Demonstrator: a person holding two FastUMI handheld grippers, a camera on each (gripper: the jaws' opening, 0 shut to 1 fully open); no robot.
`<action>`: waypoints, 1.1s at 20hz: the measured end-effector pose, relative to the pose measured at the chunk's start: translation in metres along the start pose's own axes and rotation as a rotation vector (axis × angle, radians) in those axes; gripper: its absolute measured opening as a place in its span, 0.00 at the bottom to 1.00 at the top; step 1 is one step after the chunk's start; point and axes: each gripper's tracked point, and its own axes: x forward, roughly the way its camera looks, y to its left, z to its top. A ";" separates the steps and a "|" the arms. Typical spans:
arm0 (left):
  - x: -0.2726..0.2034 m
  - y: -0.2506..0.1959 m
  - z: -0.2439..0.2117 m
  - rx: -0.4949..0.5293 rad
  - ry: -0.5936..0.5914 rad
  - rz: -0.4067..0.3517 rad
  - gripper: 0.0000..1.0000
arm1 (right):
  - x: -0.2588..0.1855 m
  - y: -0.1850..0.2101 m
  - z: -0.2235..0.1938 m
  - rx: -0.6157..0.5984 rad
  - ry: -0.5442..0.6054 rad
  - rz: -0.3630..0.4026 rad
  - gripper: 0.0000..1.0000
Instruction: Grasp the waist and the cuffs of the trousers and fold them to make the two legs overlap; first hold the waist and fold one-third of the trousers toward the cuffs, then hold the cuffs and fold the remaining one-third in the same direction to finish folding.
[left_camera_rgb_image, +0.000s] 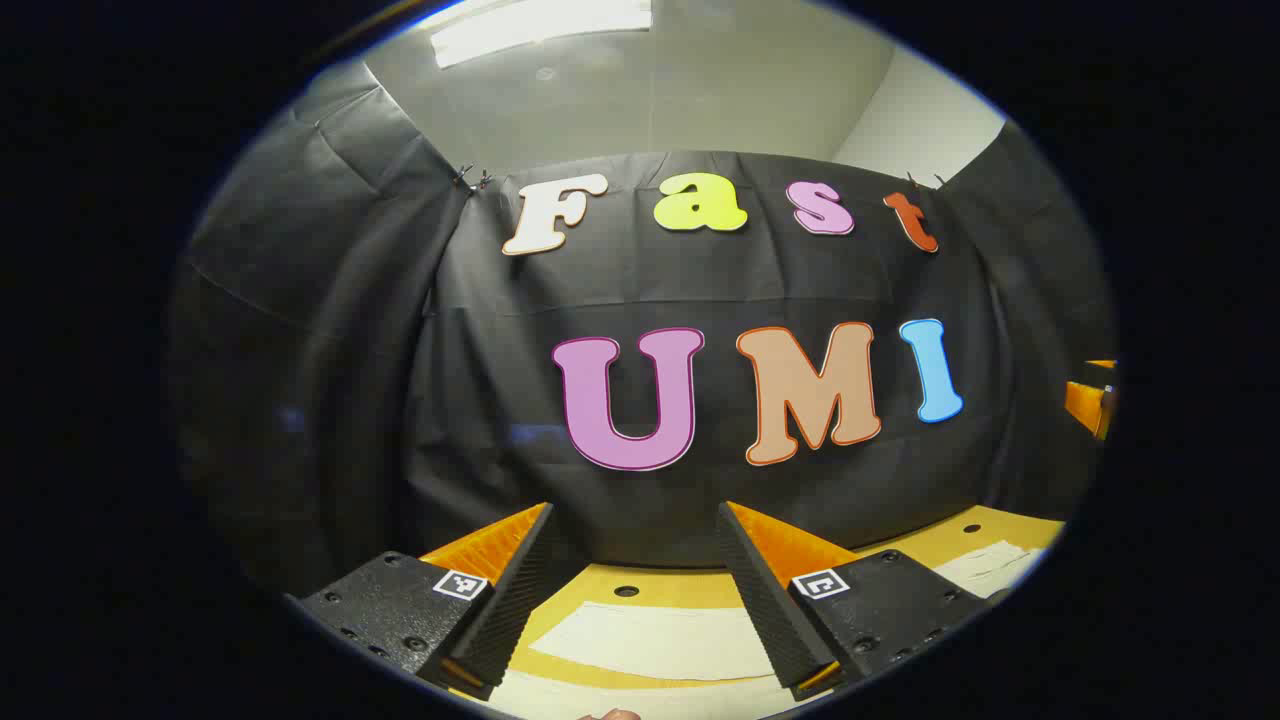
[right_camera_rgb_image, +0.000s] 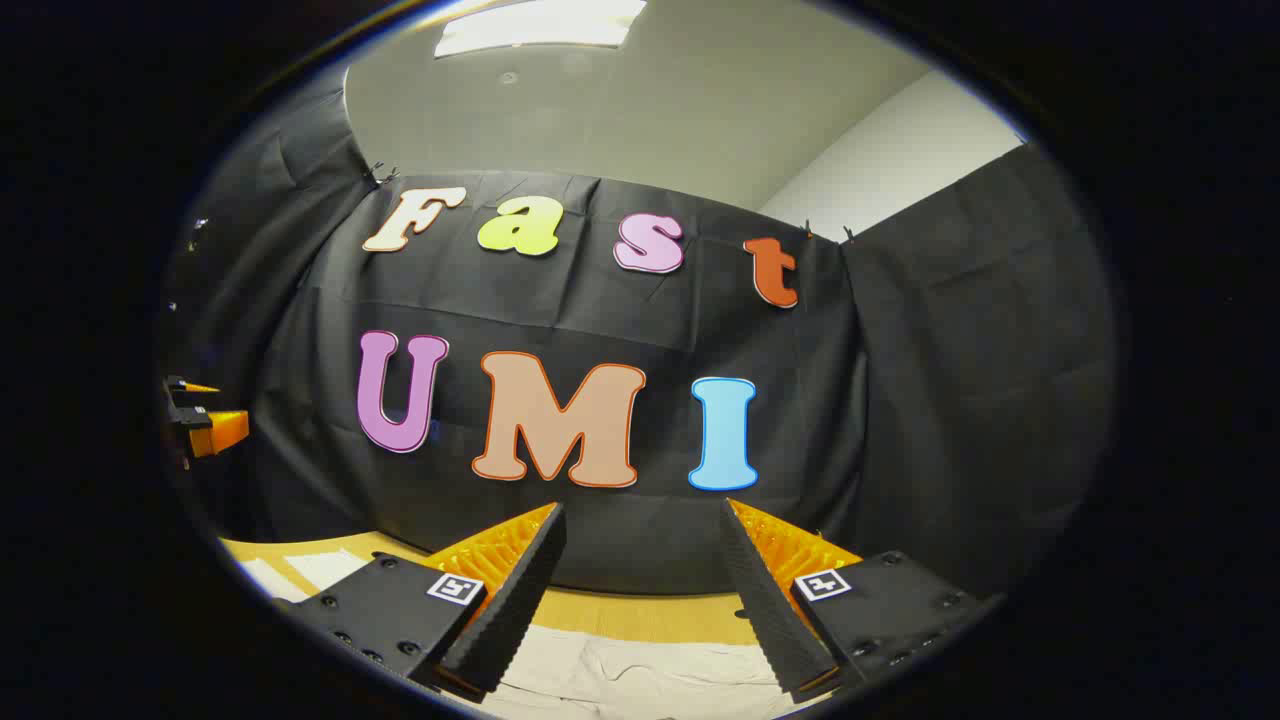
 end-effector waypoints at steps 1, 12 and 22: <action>0.001 -0.001 -0.001 -0.002 0.006 -0.001 0.94 | 0.001 -0.002 0.000 -0.001 0.003 -0.008 0.97; 0.010 -0.015 -0.002 -0.002 0.008 -0.025 0.94 | 0.009 -0.017 -0.003 -0.053 0.005 -0.026 0.97; 0.006 -0.027 -0.007 0.016 0.024 -0.034 0.95 | -0.003 -0.041 -0.028 -0.152 0.047 0.016 0.97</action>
